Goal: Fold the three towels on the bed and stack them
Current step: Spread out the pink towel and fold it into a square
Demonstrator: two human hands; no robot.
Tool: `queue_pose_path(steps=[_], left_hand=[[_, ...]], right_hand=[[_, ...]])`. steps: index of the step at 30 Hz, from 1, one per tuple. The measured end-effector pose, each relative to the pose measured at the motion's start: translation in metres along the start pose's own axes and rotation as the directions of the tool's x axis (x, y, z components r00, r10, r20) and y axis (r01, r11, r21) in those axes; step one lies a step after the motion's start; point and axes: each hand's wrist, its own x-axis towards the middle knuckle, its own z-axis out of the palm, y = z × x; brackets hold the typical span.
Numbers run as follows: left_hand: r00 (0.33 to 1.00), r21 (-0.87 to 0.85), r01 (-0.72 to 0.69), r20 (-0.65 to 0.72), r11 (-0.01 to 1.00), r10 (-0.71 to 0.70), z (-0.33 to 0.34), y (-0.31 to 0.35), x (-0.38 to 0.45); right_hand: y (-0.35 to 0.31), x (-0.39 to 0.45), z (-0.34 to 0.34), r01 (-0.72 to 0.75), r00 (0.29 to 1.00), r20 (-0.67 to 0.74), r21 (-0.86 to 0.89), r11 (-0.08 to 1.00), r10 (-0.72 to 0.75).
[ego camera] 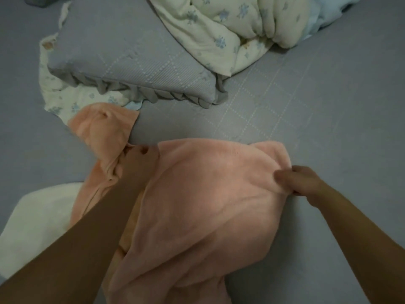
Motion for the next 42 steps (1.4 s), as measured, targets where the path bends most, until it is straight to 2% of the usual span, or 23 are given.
queue_pose_path(steps=[2,4,7,8,10,11,12,14,16,18,20,22,24,26,27,30,32,35,37,39,41,42], left_hand=[[1.000,0.043,0.011,0.026,0.999,-0.012,0.003,0.013,0.011],[0.987,0.000,0.091,0.130,0.996,-0.090,0.008,0.027,0.022],[0.916,-0.123,0.311,0.303,0.942,-0.263,0.012,0.043,0.034],[0.901,-0.108,0.334,0.329,0.936,-0.283,0.009,0.044,0.037],[0.888,-0.042,0.299,0.378,0.953,-0.262,0.005,0.047,0.042],[0.903,-0.048,0.235,0.380,0.971,-0.200,0.002,0.049,0.042],[0.936,-0.091,0.149,0.335,0.985,-0.111,0.000,0.053,0.042],[0.987,-0.231,-0.041,0.142,0.972,0.075,-0.008,0.064,0.042],[0.987,-0.417,-0.160,-0.054,0.895,0.151,-0.022,0.075,0.035],[0.963,-0.553,-0.264,-0.204,0.790,0.179,-0.033,0.080,0.024],[0.961,-0.638,-0.257,-0.247,0.726,0.123,-0.033,0.072,0.015],[0.984,-0.637,-0.120,-0.180,0.761,0.005,-0.020,0.060,0.013],[0.994,-0.609,0.113,0.062,0.785,-0.095,-0.005,0.048,0.018],[0.942,-0.458,0.275,0.303,0.846,-0.142,0.006,0.041,0.028],[0.930,-0.363,0.285,0.329,0.887,-0.165,0.010,0.039,0.034],[0.992,-0.169,0.065,0.119,0.983,-0.045,0.013,0.052,0.049],[0.998,-0.105,0.004,0.064,0.994,0.003,0.011,0.069,0.057],[0.988,-0.127,0.052,0.152,0.991,-0.033,0.018,0.087,0.081],[0.965,-0.204,0.166,0.236,0.965,-0.116,0.021,0.094,0.094],[0.908,-0.270,0.296,0.376,0.916,-0.183,0.016,0.095,0.094],[0.912,-0.281,0.250,0.391,0.927,-0.127,0.009,0.096,0.087],[0.942,-0.275,0.132,0.334,0.952,-0.034,0.004,0.096,0.081]], right_hand=[[-0.002,0.010,0.003,0.040,0.993,-0.111,0.065,0.997,-0.033],[-0.012,0.019,0.006,0.073,0.982,-0.182,0.156,0.985,-0.044],[-0.029,0.032,0.007,0.073,0.987,-0.154,0.212,0.975,-0.040],[-0.034,0.035,0.005,0.068,0.988,-0.149,0.195,0.979,-0.039],[-0.045,0.041,0.002,0.102,0.988,-0.130,0.149,0.984,-0.082],[-0.051,0.043,0.000,0.149,0.983,-0.126,0.133,0.980,-0.133],[-0.057,0.042,-0.002,0.208,0.972,-0.134,0.125,0.970,-0.191],[-0.069,0.038,-0.010,0.359,0.923,-0.200,0.142,0.923,-0.328],[-0.077,0.030,-0.020,0.510,0.847,-0.293,0.212,0.833,-0.444],[-0.077,0.024,-0.028,0.594,0.795,-0.370,0.313,0.741,-0.481],[-0.071,0.026,-0.027,0.568,0.810,-0.395,0.346,0.747,-0.434],[-0.061,0.036,-0.019,0.401,0.900,-0.310,0.311,0.862,-0.307],[-0.047,0.048,-0.011,0.176,0.980,-0.135,0.249,0.952,-0.146],[-0.039,0.058,-0.004,0.088,0.995,-0.062,0.168,0.982,-0.079],[-0.040,0.061,-0.003,0.099,0.992,-0.087,0.159,0.982,-0.086],[-0.055,0.068,0.001,0.178,0.970,-0.203,0.233,0.956,-0.131],[-0.065,0.073,0.003,0.215,0.958,-0.252,0.324,0.921,-0.135],[-0.073,0.083,0.005,0.226,0.950,-0.284,0.344,0.911,-0.129],[-0.075,0.090,0.004,0.195,0.956,-0.278,0.380,0.904,-0.089],[-0.073,0.092,0.000,0.163,0.965,-0.255,0.422,0.892,-0.055],[-0.070,0.085,-0.007,0.174,0.971,-0.226,0.429,0.886,-0.082],[-0.069,0.080,-0.010,0.202,0.969,-0.219,0.421,0.884,-0.117]])
